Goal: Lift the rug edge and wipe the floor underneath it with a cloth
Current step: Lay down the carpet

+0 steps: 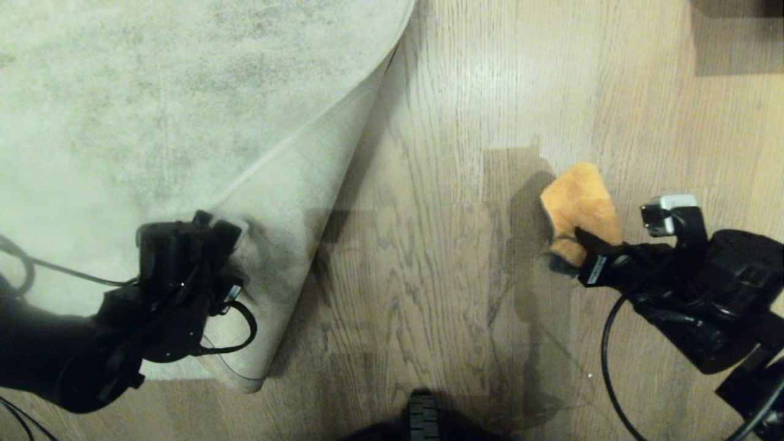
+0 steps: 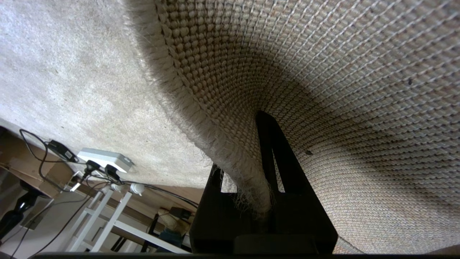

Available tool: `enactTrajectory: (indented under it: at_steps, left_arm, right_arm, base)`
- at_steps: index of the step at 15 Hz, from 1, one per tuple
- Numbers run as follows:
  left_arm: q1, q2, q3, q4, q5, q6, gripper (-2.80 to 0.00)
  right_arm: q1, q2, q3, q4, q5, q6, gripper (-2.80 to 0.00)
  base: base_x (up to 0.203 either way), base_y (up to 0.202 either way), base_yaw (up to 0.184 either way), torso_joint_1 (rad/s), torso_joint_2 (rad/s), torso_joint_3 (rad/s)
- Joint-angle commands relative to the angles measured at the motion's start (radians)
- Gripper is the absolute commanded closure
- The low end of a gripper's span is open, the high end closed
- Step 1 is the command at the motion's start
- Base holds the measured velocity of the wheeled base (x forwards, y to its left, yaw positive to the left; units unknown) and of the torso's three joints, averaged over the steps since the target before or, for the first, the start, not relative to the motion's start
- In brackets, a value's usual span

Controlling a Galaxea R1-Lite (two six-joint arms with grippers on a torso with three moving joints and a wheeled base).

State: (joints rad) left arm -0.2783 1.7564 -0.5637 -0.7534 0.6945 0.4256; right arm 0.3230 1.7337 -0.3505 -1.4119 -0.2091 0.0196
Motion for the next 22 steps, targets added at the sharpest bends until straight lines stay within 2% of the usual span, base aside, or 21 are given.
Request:
enactTrajectory:
  at_steps: [1,8,11,15,18,22]
  left_arm:
    - [-0.001,0.002,-0.001,-0.006,0.003,0.002,0.0]
    - [-0.001,0.0,0.001,-0.006,0.008,0.002,0.0]
    - [-0.001,0.002,0.005,-0.006,0.011,0.002,0.0]
    - [-0.001,0.0,0.007,-0.006,0.011,0.002,0.0]
    - [-0.001,0.0,0.007,-0.006,0.011,0.002,0.0]
    - [-0.001,-0.001,0.007,-0.006,0.011,-0.008,0.0]
  right_arm:
    - [-0.063,-0.104,0.059,-0.009,0.0,0.002,0.0]
    - [-0.161,-0.361,0.329,-0.004,-0.009,0.03,0.0]
    - [-0.242,-0.439,0.35,0.036,-0.014,0.02,0.0]
    - [-0.281,-0.545,0.35,0.075,-0.015,0.009,0.0]
    - [-0.282,-0.718,0.35,0.243,-0.015,0.007,0.0]
    - [-0.282,-1.015,0.35,0.575,-0.01,-0.017,0.0]
  base:
    - [0.0,0.0,0.0,0.0,0.0,0.0]
    - [0.0,0.0,0.0,0.0,0.0,0.0]
    - [0.0,0.0,0.0,0.0,0.0,0.0]
    - [0.0,0.0,0.0,0.0,0.0,0.0]
    - [0.0,0.0,0.0,0.0,0.0,0.0]
    - [0.0,0.0,0.0,0.0,0.0,0.0]
